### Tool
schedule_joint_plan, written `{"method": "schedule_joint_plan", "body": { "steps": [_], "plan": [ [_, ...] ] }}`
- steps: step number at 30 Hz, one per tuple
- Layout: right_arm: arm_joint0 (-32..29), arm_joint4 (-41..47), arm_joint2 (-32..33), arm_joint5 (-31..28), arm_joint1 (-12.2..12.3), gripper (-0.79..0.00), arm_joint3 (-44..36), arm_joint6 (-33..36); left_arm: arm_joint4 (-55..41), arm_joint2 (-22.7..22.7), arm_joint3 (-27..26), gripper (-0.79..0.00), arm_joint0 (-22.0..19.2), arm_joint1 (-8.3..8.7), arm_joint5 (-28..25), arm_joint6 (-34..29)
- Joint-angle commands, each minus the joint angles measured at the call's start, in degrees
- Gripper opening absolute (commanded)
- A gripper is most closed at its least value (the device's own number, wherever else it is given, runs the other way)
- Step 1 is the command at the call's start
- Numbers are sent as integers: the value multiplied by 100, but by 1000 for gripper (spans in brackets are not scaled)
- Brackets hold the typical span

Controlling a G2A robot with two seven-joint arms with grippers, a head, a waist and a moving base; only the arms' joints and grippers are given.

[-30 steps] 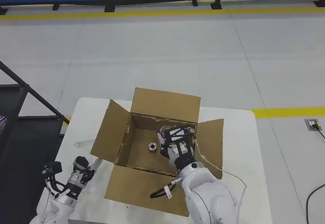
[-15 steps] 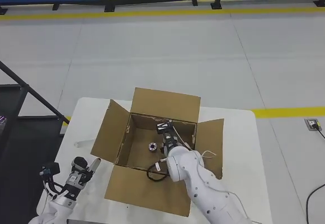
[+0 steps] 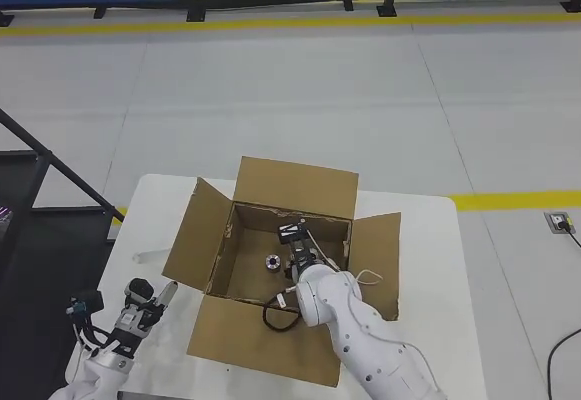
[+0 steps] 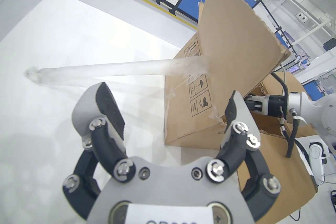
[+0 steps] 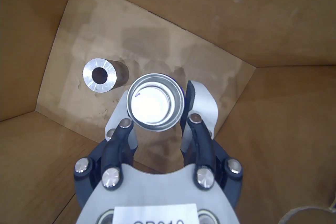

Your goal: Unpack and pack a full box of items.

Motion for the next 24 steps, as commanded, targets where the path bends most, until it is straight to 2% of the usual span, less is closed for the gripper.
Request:
{"method": "schedule_joint_plan", "body": {
  "steps": [1, 3, 13, 17, 24],
  "plan": [
    [-79, -107, 19, 13, 8, -43, -168, 26, -25, -34, -34, 0, 18, -4, 54, 58],
    [-175, -208, 32, 45, 15, 0, -376, 19, -21, -69, -69, 0, 28, -8, 113, 126],
    [-976, -655, 115, 1, 82, 0, -2061, -177, 68, -108, -427, 0, 25, -34, 534, 251],
    [-1573, -430, 223, -58, 115, 0, -3082, -727, 383, -21, -580, 0, 2, -52, 789, 362],
    [-2714, -15, 426, -564, 219, 0, -4544, -1755, 534, 205, -863, 0, 33, -73, 752, 236]
  ]
}}
